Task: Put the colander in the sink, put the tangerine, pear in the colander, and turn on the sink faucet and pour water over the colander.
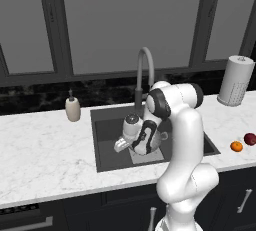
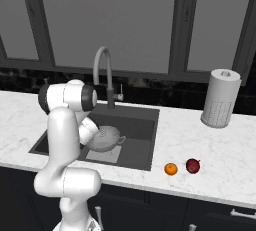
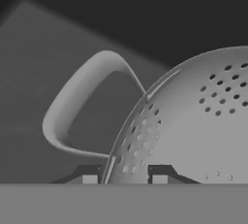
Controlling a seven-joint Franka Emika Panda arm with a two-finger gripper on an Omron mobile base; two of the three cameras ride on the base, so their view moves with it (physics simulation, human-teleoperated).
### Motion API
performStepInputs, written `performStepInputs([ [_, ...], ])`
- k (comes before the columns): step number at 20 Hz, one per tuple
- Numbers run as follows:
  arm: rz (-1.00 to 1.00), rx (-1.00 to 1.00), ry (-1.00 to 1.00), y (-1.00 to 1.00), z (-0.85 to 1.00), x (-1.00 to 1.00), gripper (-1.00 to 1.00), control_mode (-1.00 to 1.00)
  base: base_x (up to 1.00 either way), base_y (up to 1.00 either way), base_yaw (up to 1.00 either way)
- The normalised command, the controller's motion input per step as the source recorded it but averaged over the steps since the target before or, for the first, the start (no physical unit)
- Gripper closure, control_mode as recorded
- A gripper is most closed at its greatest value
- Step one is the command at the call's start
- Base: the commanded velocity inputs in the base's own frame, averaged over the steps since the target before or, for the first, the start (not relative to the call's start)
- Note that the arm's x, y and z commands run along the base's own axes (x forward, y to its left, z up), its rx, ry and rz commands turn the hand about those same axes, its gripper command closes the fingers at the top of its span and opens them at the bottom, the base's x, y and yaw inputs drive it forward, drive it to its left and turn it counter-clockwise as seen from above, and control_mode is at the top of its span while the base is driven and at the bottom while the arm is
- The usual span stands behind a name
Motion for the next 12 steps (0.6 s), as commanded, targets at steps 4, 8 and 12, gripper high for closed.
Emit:
performStepInputs([
  [4, 0.00, 0.00, 0.00, 0.00, 0.00, 0.00, 1.00, -1.00, 0.00, 0.00, 0.00],
  [8, 0.00, 0.00, 0.00, 0.00, 0.00, 0.00, -1.00, -1.00, 0.00, 0.00, 0.00],
  [12, 0.00, 0.00, 0.00, 0.00, 0.00, 0.00, -1.00, -1.00, 0.00, 0.00, 0.00],
])
